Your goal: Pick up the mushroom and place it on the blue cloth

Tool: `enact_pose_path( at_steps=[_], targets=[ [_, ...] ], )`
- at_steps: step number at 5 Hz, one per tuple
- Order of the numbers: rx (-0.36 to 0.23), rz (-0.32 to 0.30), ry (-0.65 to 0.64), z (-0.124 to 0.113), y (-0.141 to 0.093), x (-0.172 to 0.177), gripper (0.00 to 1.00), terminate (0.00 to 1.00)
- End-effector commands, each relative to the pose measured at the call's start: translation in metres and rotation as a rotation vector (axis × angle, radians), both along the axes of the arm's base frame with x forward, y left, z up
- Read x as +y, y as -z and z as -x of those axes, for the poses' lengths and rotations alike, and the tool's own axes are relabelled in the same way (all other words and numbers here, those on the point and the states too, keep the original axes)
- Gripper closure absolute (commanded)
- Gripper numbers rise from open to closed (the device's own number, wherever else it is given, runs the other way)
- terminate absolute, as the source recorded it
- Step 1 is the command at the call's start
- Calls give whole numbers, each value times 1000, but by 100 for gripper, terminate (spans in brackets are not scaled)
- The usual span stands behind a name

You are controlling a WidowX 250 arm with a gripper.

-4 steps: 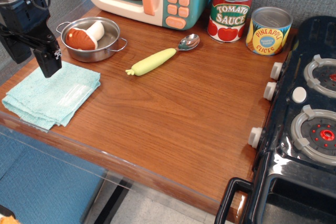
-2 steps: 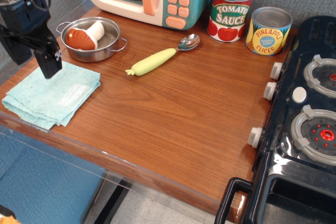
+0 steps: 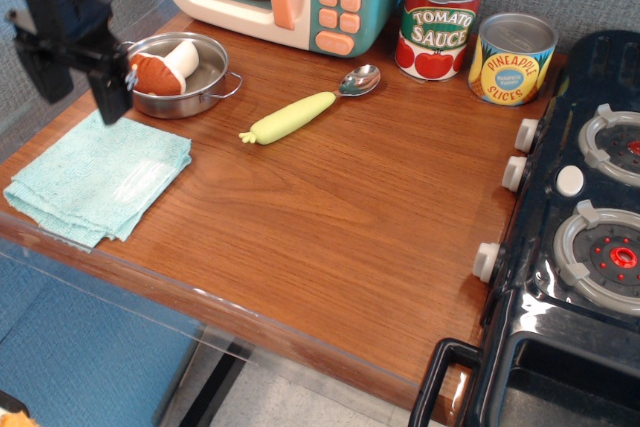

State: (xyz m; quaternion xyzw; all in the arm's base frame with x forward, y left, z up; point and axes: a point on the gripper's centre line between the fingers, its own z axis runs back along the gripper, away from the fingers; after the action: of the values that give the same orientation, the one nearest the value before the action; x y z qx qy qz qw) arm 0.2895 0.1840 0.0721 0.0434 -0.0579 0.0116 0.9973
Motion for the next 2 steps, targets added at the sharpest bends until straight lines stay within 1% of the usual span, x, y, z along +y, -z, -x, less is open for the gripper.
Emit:
enact_pose_path(
  at_steps=[1,2],
  targets=[
    [-65,-43,-14,-54,-11,10,0,0],
    [-41,-42,-7,-67,3,6,0,0]
  ],
)
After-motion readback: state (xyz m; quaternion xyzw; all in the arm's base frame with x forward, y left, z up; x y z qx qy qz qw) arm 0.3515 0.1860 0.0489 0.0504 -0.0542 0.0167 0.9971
